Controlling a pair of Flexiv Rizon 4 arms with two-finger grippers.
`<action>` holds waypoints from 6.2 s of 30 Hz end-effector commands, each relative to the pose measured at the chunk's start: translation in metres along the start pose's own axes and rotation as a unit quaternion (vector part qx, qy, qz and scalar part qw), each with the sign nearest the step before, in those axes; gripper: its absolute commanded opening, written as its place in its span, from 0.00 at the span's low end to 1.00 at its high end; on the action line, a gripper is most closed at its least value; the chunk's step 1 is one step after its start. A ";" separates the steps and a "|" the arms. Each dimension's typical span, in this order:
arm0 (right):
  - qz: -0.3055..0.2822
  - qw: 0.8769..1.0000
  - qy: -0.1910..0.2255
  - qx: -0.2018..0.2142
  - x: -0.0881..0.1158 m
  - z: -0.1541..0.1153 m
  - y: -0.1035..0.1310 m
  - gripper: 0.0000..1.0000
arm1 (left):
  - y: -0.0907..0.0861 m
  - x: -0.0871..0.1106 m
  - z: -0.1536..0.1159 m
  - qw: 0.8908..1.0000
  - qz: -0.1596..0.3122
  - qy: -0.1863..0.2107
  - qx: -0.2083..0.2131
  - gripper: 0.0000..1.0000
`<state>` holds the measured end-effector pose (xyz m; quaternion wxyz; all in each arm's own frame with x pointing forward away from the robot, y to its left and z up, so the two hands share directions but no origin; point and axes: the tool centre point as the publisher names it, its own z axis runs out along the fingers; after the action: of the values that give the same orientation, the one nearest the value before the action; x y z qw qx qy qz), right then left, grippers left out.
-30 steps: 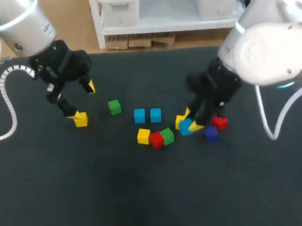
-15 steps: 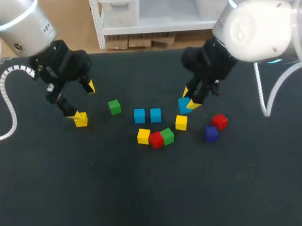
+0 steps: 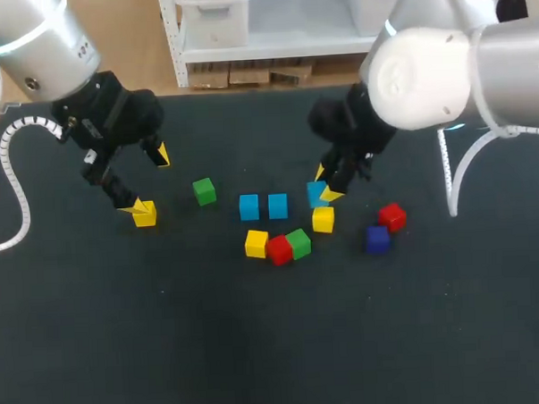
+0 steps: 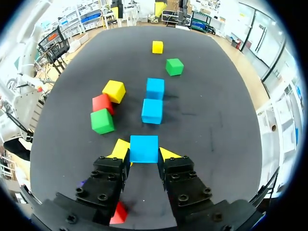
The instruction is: Place the blue cubes, place green cubes on the blue cubes, place the yellow cubes on the green cubes, then place the red cubes on the yellow cubes, and place purple cube on the red cubes.
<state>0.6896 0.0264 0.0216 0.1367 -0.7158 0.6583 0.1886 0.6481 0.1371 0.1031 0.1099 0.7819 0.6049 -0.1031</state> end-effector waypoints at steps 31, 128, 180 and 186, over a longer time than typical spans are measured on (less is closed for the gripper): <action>0.028 0.999 -0.006 0.017 -0.009 0.019 0.000 0.00 | 0.001 0.001 0.000 1.000 0.001 -0.001 0.001 1.00; 0.029 0.999 -0.016 -0.006 0.006 0.033 -0.009 1.00 | 0.001 0.001 0.000 1.000 0.001 -0.001 0.001 1.00; -0.119 0.989 -0.058 -0.059 -0.049 0.015 0.082 1.00 | 0.001 0.001 0.000 1.000 0.001 -0.001 0.001 1.00; -0.112 0.991 -0.056 -0.057 -0.048 0.028 0.082 1.00 | 0.001 0.001 0.000 1.000 0.001 -0.001 0.001 1.00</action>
<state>0.6031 0.0705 0.0280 0.1517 -0.7804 0.5527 0.2500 0.6481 0.1371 0.1031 0.1099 0.7819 0.6049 -0.1031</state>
